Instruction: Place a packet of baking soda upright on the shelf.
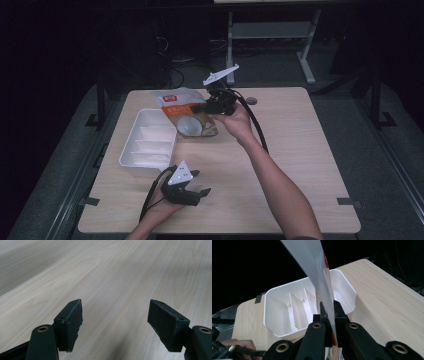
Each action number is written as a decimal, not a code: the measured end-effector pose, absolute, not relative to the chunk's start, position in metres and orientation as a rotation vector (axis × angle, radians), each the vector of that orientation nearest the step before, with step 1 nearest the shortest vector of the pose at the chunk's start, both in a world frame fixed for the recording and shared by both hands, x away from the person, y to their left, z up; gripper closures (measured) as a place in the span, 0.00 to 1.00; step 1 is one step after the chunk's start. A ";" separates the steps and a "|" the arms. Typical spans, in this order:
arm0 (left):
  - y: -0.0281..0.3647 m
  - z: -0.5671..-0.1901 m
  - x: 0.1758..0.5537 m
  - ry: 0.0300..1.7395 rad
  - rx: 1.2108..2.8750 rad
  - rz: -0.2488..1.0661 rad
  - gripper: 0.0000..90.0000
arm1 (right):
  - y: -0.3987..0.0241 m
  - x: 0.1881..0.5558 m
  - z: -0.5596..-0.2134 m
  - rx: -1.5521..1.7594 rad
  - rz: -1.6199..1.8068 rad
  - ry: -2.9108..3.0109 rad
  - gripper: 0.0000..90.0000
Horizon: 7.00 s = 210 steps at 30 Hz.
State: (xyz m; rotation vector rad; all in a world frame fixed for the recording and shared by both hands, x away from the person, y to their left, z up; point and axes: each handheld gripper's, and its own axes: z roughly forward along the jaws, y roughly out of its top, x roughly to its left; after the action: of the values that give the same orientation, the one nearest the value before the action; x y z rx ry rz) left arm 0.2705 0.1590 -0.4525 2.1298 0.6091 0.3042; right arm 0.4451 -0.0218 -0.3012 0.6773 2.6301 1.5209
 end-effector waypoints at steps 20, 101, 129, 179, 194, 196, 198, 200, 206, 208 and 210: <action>0.161 -0.453 0.271 0.610 2.124 0.295 0.31 | 0.029 0.456 -0.294 0.623 1.557 2.633 1.00; 0.162 -0.454 0.271 0.587 2.161 0.312 0.30 | 0.095 0.483 -0.407 0.746 1.416 2.788 0.97; 0.162 -0.455 0.272 0.590 2.157 0.307 0.30 | 0.076 0.480 -0.401 0.758 1.430 2.786 0.83; 0.162 -0.455 0.274 0.594 2.150 0.300 0.28 | -0.057 0.450 -0.366 0.804 1.591 2.720 0.57; 0.163 -0.454 0.274 0.603 2.139 0.288 0.28 | -0.093 0.436 -0.363 0.840 1.575 2.701 0.52; 0.163 -0.454 0.274 0.605 2.136 0.285 0.28 | -0.098 0.433 -0.362 0.844 1.576 2.686 0.51; 0.163 -0.454 0.274 0.610 2.133 0.279 0.28 | -0.103 0.431 -0.363 0.852 1.573 2.684 0.51; 0.163 -0.454 0.274 0.610 2.130 0.279 0.27 | -0.109 0.428 -0.365 0.858 1.571 2.680 0.51; 0.164 -0.454 0.275 0.619 2.118 0.271 0.26 | -0.122 0.421 -0.367 0.880 1.578 2.670 0.50; 0.164 -0.454 0.275 0.621 2.118 0.270 0.26 | -0.127 0.418 -0.368 0.883 1.578 2.667 0.49; 0.164 -0.454 0.275 0.623 2.115 0.268 0.26 | -0.131 0.416 -0.369 0.888 1.575 2.669 0.49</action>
State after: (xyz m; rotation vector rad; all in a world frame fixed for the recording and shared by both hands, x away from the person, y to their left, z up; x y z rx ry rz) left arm 0.2750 0.1643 -0.4537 2.1151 0.6231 0.2682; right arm 0.4161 -0.1309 -0.3688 0.8882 2.6695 1.5748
